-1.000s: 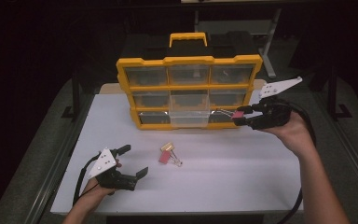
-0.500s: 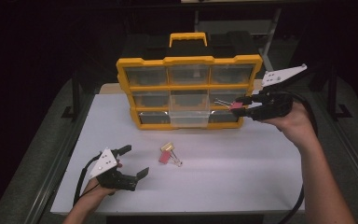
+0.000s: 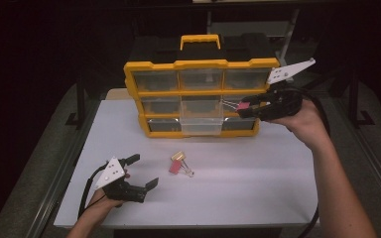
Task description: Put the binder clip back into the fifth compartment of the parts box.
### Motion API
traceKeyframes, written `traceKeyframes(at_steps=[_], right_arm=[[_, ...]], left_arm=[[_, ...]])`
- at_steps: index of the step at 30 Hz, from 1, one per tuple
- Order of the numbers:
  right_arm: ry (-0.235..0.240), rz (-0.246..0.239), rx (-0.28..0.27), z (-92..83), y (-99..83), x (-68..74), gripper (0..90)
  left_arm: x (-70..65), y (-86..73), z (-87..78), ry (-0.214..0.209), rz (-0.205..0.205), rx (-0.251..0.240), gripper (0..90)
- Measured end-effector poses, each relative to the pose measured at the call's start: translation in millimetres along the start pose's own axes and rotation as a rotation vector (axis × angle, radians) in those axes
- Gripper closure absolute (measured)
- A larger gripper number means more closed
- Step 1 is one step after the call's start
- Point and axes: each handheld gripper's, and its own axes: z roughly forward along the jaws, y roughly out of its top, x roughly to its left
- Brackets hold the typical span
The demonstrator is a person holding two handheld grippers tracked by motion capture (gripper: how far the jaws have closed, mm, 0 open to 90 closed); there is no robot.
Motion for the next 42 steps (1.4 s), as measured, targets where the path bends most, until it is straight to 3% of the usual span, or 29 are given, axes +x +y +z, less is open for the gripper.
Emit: traceKeyframes(at_steps=[3,12,23,30,42], right_arm=[[0.005,-0.01,0.006,5.0,5.5,0.4,48.9],[0.03,-0.032,0.025,26.4,22.7,1.2,48.9],[0.057,-0.05,0.062,52.1,37.0,0.4,48.8],[0.07,-0.067,0.101,71.2,42.9,-0.8,48.8],[0.078,-0.085,0.152,89.3,50.1,-3.9,48.8]], left_arm=[[-1.6,-0.6,0.1,-0.003,-0.017,0.001,0.0],[-0.9,-0.5,-0.1,-0.004,-0.009,-0.002,0.0],[-1.0,-0.8,1.3,-0.012,-0.027,-0.011,0.0],[0.1,-1.5,0.9,-0.013,-0.031,-0.012,0.0],[-0.3,-1.4,0.4,-0.009,-0.034,-0.009,0.0]])
